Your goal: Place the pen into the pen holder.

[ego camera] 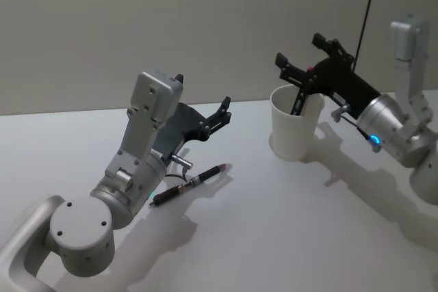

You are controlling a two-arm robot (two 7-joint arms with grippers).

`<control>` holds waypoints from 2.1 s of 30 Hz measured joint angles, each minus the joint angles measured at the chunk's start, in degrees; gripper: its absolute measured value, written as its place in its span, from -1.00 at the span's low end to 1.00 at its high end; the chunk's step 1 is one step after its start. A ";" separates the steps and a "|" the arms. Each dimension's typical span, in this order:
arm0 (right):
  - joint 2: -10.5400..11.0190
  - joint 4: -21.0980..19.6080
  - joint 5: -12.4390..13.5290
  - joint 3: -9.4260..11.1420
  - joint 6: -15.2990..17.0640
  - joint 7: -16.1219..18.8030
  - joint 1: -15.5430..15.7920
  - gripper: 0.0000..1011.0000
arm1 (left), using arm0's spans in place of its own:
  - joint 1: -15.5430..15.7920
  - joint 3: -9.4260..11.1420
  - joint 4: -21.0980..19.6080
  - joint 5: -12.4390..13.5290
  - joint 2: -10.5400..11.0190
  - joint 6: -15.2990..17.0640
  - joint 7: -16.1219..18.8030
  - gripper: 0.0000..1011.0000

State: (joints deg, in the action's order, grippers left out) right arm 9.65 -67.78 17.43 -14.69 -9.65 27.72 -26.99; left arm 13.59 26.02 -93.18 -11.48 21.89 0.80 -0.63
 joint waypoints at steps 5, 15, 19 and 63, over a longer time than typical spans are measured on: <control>1.20 -3.58 1.21 0.59 1.51 -1.12 2.25 0.98 | 0.00 0.00 0.00 0.00 0.00 0.00 0.00 0.98; 2.07 -6.22 1.91 0.93 2.57 -2.25 4.12 0.98 | 0.00 0.00 0.00 0.00 0.00 0.00 0.01 0.98; 2.44 -7.52 1.79 0.95 3.00 -3.30 5.24 0.98 | 0.00 0.00 0.00 0.00 0.00 0.00 0.01 0.98; 9.64 -33.11 -0.91 1.78 11.53 -23.63 27.53 0.98 | 0.00 0.00 0.00 0.00 0.00 0.00 0.00 0.98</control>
State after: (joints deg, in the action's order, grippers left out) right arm 19.28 -100.89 16.52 -12.91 1.89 4.09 0.54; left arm 13.59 26.02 -93.17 -11.48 21.89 0.80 -0.63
